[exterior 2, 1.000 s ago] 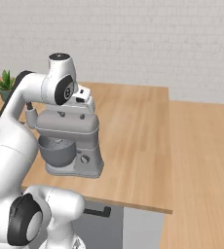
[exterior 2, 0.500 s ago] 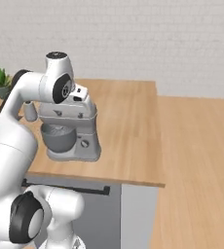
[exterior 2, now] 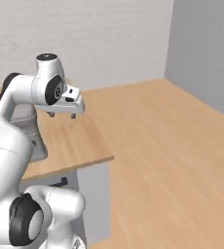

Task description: Navigate to the electric kettle.

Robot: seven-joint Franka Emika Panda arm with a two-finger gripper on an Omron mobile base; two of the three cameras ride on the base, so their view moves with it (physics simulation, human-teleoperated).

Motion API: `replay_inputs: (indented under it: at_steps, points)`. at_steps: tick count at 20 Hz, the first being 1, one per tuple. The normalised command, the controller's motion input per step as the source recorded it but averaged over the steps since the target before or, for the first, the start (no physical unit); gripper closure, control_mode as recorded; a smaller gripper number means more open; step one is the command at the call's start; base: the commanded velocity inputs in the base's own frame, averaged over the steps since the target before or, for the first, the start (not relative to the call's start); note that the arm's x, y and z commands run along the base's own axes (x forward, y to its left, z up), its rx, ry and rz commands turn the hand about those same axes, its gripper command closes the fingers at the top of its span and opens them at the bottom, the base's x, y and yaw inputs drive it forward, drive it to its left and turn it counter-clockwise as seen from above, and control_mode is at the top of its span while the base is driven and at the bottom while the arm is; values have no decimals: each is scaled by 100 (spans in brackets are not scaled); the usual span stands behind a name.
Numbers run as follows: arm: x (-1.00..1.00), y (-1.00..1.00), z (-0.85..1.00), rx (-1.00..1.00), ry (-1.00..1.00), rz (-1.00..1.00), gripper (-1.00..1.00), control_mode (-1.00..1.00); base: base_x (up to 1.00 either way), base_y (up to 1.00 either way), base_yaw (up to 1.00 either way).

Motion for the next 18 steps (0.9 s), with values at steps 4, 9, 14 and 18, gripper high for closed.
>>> replay_inputs:
  at_steps: [4,9,14,18]
  points:
    - [0,0,0,0,0,0,-100,100,0,0,-85]
    - [0,0,0,0,0,0,-100,100,0,0,-89]
    - [0,0,0,0,0,0,-100,100,0,0,-87]
    - [0,0,0,0,0,0,-100,100,0,0,-86]
